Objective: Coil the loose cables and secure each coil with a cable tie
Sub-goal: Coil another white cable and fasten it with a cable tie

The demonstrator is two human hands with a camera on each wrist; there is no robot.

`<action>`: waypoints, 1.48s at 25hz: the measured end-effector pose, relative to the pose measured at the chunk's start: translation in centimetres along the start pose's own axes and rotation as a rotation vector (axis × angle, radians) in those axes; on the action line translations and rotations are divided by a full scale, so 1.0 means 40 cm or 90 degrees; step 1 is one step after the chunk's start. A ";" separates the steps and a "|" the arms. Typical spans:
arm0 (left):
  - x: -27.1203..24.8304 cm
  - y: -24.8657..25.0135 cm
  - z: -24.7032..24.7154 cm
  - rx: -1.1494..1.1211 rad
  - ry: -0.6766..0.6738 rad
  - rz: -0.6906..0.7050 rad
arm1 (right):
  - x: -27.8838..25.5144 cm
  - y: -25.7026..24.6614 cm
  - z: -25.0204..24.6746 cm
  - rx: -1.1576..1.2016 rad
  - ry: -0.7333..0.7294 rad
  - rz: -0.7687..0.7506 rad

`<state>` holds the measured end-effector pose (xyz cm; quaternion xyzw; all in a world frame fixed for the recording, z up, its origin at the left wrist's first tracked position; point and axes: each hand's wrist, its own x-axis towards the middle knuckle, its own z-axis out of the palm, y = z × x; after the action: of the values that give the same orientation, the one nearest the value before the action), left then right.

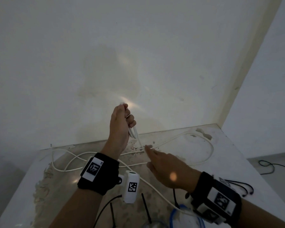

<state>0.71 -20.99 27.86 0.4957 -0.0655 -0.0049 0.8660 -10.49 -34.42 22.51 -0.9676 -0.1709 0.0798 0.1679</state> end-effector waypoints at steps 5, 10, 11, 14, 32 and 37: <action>0.010 0.000 -0.022 0.143 0.025 0.146 | -0.084 -0.029 -0.046 0.015 -0.006 -0.057; -0.039 -0.041 -0.021 0.158 -0.059 0.032 | -0.079 -0.012 -0.157 0.002 0.115 -0.137; -0.056 -0.042 -0.006 0.131 -0.088 -0.004 | -0.071 -0.003 -0.166 0.047 0.111 -0.142; -0.102 -0.030 0.023 0.237 -0.171 -0.053 | -0.051 0.027 -0.183 0.219 0.126 -0.149; -0.073 0.027 -0.020 -0.232 -0.294 -0.343 | 0.011 0.238 -0.028 0.509 0.297 0.015; -0.016 0.082 -0.091 -0.249 -0.135 -0.147 | 0.001 0.329 0.049 0.525 0.201 0.138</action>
<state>0.33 -16.15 28.79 0.3196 -0.0965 -0.1685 0.9274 -6.88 -45.47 16.05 -0.8324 0.0053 0.0102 0.5540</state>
